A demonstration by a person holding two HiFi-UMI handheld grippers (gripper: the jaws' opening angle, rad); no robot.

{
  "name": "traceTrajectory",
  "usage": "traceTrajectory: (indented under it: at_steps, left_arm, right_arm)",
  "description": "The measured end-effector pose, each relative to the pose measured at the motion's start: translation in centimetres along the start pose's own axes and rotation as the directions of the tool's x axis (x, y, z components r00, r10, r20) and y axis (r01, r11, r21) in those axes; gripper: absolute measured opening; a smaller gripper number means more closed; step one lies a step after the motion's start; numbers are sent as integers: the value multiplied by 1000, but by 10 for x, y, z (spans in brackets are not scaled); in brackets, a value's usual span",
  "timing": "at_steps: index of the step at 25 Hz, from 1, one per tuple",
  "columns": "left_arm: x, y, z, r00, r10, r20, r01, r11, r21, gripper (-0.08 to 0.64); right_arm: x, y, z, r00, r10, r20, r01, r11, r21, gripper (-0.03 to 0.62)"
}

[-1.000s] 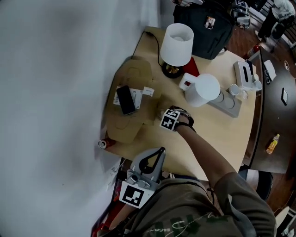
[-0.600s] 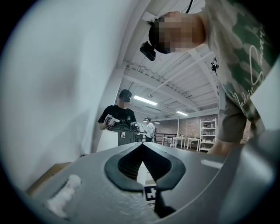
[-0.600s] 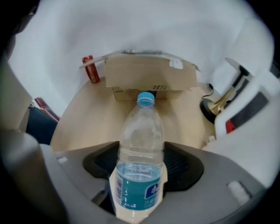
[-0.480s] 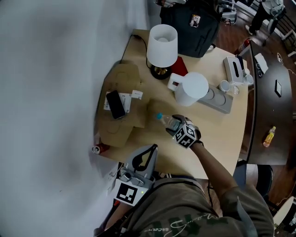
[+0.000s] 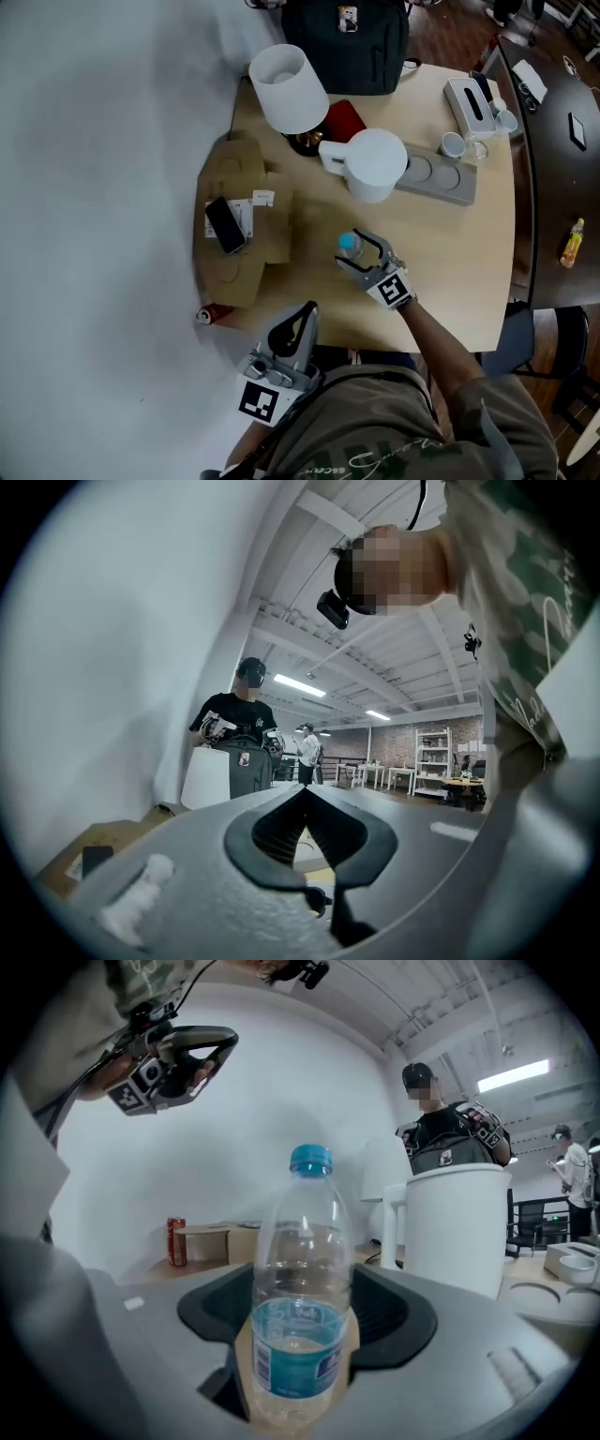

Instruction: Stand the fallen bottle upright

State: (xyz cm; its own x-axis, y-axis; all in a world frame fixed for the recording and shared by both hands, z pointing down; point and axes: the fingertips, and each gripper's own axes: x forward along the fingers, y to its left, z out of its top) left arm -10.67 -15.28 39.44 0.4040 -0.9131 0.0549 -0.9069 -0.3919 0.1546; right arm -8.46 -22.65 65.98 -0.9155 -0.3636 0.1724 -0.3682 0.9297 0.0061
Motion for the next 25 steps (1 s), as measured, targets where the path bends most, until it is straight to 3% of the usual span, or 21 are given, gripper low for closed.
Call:
traceTrajectory:
  at_steps: [7,12,20,22,25]
  left_arm:
    - [10,-5,-10,998,-36,-50,36,999,-13,5]
    - [12,-6,-7,998,-47,-29,46,999,-24,5]
    - [4,-5,17,995,-92,48,94,995,-21,5]
    - [-1,-3,25,991,-112,71,113,993,-15,5]
    - [-10,0,34,984,-149,100,150,989,-4,5]
  right_arm:
    - [-11,5,-8,1000,28,-3,-28,999,-30,319]
    - [-15,-3,-10,999,40,-32,-39,998,51,340]
    - [-58,5,65,999,-2,43,-2,995,97,353]
    - [-74,10,101,993,-51,105,40,993,111,304]
    - [-94,23,154,980,-124,158,105,987,122,148]
